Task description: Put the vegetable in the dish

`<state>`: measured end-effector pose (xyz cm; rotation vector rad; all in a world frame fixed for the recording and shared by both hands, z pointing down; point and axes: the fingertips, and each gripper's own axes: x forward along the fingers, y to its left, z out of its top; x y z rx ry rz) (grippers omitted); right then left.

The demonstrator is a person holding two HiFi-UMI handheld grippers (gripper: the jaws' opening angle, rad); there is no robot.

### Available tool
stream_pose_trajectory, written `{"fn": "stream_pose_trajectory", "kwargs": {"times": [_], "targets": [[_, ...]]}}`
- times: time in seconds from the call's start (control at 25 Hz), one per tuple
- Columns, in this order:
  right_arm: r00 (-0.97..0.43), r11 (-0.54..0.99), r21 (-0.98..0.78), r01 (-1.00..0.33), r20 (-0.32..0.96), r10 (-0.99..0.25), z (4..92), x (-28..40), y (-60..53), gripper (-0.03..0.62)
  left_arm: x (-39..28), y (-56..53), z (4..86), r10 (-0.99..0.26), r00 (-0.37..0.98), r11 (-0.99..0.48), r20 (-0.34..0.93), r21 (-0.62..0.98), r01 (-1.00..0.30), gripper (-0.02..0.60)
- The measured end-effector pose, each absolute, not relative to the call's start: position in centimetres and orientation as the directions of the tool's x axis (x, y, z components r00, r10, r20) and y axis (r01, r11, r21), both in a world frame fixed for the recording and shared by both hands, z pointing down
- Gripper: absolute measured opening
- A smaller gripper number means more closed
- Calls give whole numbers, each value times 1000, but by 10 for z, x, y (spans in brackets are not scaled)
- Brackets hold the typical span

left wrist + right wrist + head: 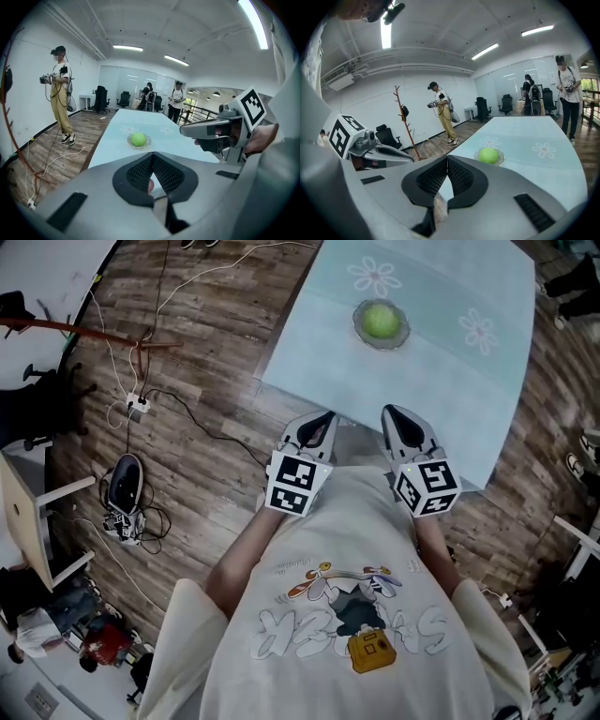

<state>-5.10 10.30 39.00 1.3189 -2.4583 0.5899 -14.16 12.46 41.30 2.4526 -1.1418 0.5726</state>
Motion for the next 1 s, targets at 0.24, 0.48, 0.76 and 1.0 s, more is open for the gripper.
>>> {"fn": "stream_pose_trajectory", "kwargs": {"times": [0.24,0.48,0.76,1.0], "targets": [[-542,503,-213,-837,444,-714,394,-69,137,21,-148,154,420,-613,613,-610,498,195,-768,6],[-542,502,-216,-837,454,-707,397,-82,161,21,-151,178,415,-596,641,-648,484,181,-739,6],[-545,507,-214,-835,455,-704,398,-88,157,21,-156,170,415,-601,639,-650,480,173,-740,6],[-557,514,-228,-827,456,-694,394,-94,156,21,-162,172,416,-599,634,-639,489,185,-746,8]]}}
